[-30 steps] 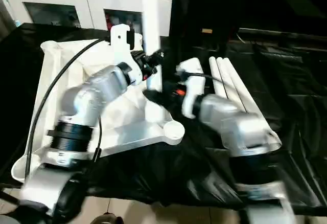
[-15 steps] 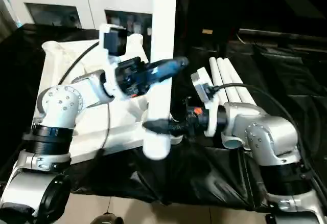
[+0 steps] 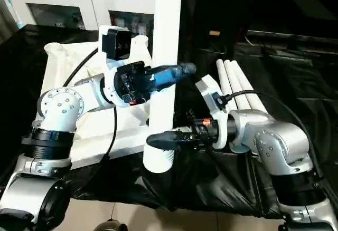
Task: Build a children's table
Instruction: Pick table leg
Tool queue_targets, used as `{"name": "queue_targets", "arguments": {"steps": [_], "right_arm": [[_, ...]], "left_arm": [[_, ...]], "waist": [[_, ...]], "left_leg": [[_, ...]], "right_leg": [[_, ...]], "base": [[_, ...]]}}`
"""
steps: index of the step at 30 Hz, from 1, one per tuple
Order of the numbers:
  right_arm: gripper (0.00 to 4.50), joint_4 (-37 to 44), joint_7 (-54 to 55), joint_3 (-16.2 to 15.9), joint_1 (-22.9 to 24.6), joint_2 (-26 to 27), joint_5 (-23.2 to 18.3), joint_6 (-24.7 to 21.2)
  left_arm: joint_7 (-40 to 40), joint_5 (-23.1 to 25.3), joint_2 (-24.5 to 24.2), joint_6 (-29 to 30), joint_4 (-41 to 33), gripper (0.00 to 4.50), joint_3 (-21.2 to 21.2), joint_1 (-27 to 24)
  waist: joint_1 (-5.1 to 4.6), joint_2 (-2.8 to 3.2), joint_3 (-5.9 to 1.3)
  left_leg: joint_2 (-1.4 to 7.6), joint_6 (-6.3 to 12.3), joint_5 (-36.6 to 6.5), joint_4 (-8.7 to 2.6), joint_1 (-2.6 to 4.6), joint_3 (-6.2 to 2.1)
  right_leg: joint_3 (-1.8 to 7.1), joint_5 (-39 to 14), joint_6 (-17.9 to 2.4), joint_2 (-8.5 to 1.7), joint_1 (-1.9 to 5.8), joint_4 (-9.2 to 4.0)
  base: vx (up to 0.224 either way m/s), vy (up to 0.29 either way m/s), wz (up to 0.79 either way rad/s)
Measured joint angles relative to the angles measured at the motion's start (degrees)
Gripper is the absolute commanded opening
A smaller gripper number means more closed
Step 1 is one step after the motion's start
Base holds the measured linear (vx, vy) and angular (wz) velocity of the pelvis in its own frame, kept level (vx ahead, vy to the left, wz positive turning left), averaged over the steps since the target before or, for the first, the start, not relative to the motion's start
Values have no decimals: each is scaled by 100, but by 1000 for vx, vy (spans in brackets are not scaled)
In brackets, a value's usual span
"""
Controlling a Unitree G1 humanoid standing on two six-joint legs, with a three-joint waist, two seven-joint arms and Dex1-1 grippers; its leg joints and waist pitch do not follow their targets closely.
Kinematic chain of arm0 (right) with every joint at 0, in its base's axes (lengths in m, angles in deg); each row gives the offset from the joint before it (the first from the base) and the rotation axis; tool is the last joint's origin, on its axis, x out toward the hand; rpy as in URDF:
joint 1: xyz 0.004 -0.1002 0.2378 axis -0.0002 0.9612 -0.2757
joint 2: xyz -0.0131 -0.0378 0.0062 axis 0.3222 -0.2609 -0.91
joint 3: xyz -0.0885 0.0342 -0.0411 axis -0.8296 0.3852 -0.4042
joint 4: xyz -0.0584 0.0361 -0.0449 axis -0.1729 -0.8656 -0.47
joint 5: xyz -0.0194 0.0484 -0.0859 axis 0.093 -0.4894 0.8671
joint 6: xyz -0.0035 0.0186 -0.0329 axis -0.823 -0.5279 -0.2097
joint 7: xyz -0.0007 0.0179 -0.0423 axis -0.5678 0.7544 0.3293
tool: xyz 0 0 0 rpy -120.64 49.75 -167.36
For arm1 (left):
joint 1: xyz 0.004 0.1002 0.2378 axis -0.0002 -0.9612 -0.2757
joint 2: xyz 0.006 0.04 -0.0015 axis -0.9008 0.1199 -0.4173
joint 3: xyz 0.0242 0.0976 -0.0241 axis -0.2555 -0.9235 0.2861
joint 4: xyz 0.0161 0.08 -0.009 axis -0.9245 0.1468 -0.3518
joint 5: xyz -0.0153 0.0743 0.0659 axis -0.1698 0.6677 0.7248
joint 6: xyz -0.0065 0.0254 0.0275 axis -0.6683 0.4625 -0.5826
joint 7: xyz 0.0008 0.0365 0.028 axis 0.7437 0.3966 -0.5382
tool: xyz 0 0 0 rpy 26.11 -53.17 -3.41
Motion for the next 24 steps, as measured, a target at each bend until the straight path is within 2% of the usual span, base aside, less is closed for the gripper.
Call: {"name": "queue_targets", "arguments": {"steps": [1,3,6,7,9,13,15,19,21,24], "right_arm": [[211,4,11,2,1,9,-1,-6],[198,-4,35,4,2,9,0,-6],[195,-26,223,31,19,33,22,10],[193,-39,349,38,54,75,60,39],[192,-71,578,53,58,190,164,129],[191,-301,1517,108,30,546,828,587],[191,-392,1970,104,-56,728,1066,708],[191,-665,2968,5,-291,1015,1793,1121],[191,-807,3356,8,-342,1194,1967,1182],[191,-1015,3959,26,-392,1495,2184,1206]], "left_arm": [[-3,4,3,-33,-1,223,-5,0],[-33,17,17,-77,-1,258,-24,-2],[-176,100,50,-174,1,261,-13,-3],[-261,137,55,-261,3,291,14,-3],[-413,277,76,-472,1,303,43,-4],[-1213,958,181,-1170,-9,305,29,-12],[-1611,1223,208,-1294,-9,305,9,-14],[-2948,1698,455,-1353,121,305,85,75],[-3518,1873,568,-1381,194,305,148,131],[-4517,2495,646,-1540,307,305,149,304]], "waist": [[0,0,0],[0,0,0],[2,-2,0],[3,-2,0],[1,-2,0],[-13,-21,7],[-22,-27,10],[-23,-31,11],[-13,-35,13],[-25,-39,16]], "left_leg": [[0,0,0,0,0,0],[0,0,0,0,0,0],[0,0,0,0,1,0],[0,0,0,0,1,0],[0,-1,0,0,1,0],[0,-3,1,-2,2,-1],[1,-7,4,-2,0,-1],[0,-9,5,-2,-2,-1],[0,-9,5,-3,-8,-1],[0,-8,5,-4,-12,-2]], "right_leg": [[0,0,0,0,0,0],[0,0,0,0,0,0],[0,0,0,0,1,1],[0,0,0,0,0,1],[0,0,0,0,0,2],[0,0,2,0,0,2],[0,1,2,0,-2,2],[0,0,3,0,-2,-2],[-2,0,3,0,-3,-6],[-1,1,5,1,-6,-10]], "base": [[0,0,0],[0,0,0],[0,0,0],[0,0,0],[0,0,0],[0,0,0],[0,0,0],[0,0,0],[0,0,0],[0,0,0]]}}
